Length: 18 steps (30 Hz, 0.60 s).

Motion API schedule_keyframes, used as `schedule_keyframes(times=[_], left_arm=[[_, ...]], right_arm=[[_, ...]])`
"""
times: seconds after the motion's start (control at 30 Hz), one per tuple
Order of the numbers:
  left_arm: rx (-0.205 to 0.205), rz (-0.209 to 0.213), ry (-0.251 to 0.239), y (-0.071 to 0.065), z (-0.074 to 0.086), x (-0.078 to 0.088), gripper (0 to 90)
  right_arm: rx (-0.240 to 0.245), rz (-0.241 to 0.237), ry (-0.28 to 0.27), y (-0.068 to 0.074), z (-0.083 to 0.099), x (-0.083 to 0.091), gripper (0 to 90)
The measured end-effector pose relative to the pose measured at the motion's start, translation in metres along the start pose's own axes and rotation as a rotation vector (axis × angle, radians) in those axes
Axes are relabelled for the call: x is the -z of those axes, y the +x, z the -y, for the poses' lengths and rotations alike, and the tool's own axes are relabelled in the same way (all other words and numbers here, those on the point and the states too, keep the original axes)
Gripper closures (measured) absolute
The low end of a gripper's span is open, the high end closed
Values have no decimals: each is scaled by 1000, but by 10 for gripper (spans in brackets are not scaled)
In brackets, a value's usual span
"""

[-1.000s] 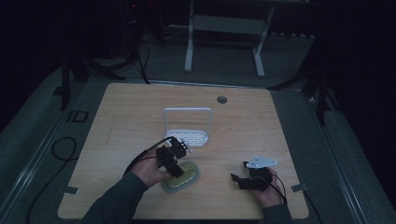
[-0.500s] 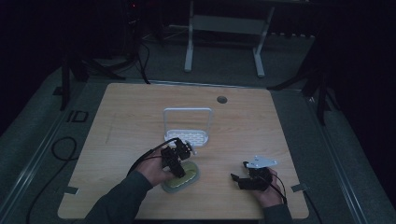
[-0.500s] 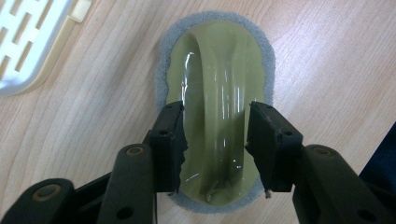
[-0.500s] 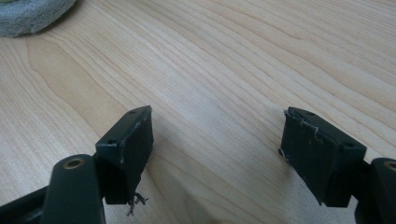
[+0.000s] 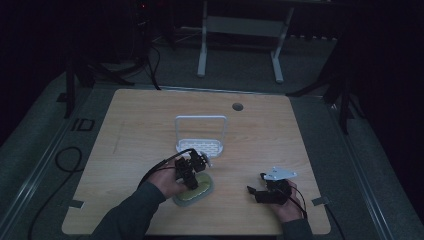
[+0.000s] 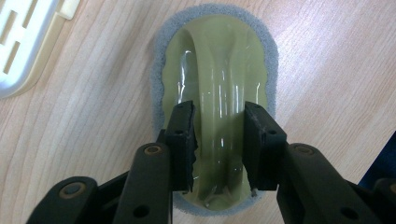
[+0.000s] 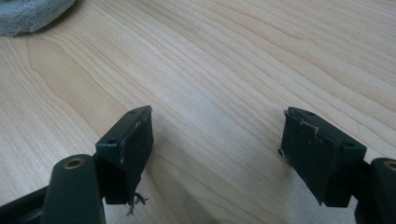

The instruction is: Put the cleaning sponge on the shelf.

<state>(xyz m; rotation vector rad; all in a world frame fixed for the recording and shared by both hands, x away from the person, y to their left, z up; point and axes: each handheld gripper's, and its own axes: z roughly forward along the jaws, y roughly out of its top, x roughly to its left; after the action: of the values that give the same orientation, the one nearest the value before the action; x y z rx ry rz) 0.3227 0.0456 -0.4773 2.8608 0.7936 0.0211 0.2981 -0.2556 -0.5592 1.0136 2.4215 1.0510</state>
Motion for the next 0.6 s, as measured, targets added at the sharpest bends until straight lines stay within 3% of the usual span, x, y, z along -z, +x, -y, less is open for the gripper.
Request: schedule_keyframes(times=[0.6], left_arm=[[-13,-37,25,2,1,1,711]], right_arm=[[0,0,0,0,0,0,247]])
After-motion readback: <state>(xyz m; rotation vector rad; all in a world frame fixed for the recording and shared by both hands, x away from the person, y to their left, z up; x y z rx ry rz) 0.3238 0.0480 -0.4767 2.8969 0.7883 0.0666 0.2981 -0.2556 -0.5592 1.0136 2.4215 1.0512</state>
